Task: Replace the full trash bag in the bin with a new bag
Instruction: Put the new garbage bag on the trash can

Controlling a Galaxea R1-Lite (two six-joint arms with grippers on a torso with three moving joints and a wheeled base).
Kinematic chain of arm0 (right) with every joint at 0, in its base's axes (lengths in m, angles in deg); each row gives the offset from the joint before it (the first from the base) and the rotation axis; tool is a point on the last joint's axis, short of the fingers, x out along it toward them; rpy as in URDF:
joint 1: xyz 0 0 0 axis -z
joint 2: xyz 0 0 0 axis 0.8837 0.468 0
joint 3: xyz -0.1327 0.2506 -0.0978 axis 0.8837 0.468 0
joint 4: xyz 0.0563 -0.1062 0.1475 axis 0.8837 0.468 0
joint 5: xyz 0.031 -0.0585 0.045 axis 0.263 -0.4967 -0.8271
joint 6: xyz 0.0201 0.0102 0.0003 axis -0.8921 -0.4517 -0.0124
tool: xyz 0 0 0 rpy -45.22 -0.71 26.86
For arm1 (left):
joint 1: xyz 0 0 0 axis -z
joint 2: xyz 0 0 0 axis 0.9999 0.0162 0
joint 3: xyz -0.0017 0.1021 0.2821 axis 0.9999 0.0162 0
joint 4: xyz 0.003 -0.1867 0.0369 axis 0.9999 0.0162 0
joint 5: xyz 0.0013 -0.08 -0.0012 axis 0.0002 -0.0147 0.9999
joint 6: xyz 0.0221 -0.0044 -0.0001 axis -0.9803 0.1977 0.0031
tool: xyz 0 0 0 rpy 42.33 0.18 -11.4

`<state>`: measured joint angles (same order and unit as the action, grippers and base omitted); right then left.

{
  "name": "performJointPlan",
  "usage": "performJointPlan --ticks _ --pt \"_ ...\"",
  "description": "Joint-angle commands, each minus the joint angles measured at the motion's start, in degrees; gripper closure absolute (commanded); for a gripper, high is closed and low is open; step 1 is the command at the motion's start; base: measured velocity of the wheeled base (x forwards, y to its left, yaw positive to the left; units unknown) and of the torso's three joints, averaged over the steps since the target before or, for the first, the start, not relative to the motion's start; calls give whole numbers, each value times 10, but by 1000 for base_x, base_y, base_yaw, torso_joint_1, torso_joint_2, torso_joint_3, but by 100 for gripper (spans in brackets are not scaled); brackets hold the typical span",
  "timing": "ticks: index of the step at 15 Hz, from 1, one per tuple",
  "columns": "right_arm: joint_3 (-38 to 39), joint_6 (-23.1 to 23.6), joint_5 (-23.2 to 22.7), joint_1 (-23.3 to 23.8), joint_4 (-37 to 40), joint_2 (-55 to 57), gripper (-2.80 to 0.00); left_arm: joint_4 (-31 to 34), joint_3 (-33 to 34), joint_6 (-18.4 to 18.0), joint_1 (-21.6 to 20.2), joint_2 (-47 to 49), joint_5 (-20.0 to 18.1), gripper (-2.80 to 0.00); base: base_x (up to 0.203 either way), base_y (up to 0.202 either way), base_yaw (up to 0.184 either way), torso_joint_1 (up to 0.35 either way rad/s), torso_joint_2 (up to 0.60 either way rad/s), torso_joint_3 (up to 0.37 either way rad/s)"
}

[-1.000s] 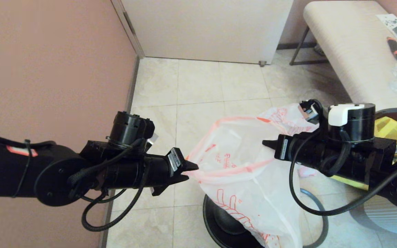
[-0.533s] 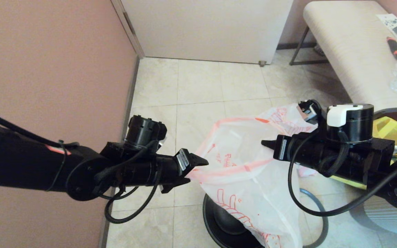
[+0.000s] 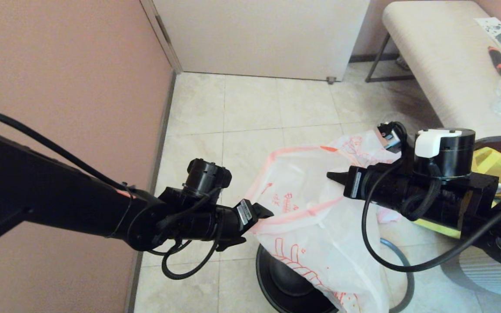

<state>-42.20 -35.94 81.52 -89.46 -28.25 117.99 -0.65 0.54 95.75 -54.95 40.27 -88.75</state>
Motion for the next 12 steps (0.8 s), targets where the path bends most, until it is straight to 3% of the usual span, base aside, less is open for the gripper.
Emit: performJointPlan --ticks 1,3,4,12 --pt "1 -1 0 0 -2 1 0 -2 -1 3 0 9 -1 -280 0 0 0 0 0 0" --pt "3 -3 0 1 -3 0 0 -2 -11 4 -3 27 1 -280 0 0 0 0 0 0" --pt "2 -3 0 2 -3 2 0 -3 -11 3 -2 28 2 0 0 0 0 0 0 0" --pt "-58 -24 -42 1 -66 101 0 -4 -56 -22 -14 73 0 0 0 0 0 0 0 0"
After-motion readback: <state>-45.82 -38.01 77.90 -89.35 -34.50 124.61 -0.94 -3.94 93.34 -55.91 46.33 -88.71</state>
